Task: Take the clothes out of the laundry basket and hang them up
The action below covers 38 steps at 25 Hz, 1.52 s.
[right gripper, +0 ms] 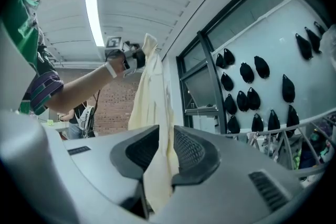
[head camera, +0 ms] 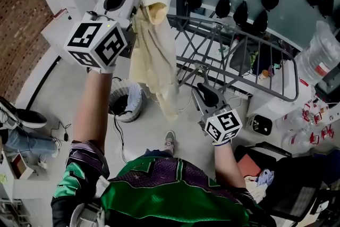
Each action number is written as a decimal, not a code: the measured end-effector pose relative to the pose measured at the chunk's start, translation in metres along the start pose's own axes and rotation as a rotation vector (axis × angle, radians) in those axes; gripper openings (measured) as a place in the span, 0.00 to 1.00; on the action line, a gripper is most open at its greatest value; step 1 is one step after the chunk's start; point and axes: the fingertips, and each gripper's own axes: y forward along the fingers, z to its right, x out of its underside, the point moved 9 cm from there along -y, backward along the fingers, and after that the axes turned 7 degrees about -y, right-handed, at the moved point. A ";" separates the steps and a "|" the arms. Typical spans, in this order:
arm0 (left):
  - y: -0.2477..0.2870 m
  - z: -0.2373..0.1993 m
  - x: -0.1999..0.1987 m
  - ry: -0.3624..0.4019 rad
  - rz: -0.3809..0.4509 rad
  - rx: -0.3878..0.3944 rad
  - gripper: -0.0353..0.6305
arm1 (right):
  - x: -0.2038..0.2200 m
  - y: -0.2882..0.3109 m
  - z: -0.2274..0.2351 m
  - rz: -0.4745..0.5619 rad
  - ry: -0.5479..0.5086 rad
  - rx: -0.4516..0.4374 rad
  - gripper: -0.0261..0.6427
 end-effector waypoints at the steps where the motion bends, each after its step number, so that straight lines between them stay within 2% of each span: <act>1: 0.007 -0.001 -0.002 -0.011 -0.001 0.005 0.11 | 0.007 0.003 -0.002 -0.019 0.000 -0.012 0.16; 7: 0.038 0.005 -0.017 -0.033 0.003 0.038 0.11 | 0.043 0.011 -0.012 -0.113 0.036 -0.062 0.26; 12: 0.058 0.014 -0.034 -0.030 0.019 0.070 0.11 | 0.058 0.027 -0.015 -0.151 0.006 -0.051 0.27; 19: 0.078 0.028 -0.058 -0.005 0.040 0.110 0.11 | 0.070 0.051 -0.019 -0.160 -0.081 0.029 0.29; 25: 0.085 0.028 -0.057 0.011 0.026 0.114 0.11 | 0.076 0.066 -0.020 -0.177 -0.149 0.121 0.30; 28: 0.086 0.017 -0.051 0.015 0.013 0.099 0.11 | 0.075 0.064 -0.013 -0.165 -0.138 0.155 0.19; 31: 0.082 -0.002 -0.041 -0.014 0.005 0.068 0.11 | 0.072 0.058 -0.003 -0.146 -0.132 0.183 0.05; 38: 0.058 -0.053 -0.005 -0.069 -0.047 -0.030 0.11 | 0.058 0.036 0.041 -0.140 -0.096 0.262 0.04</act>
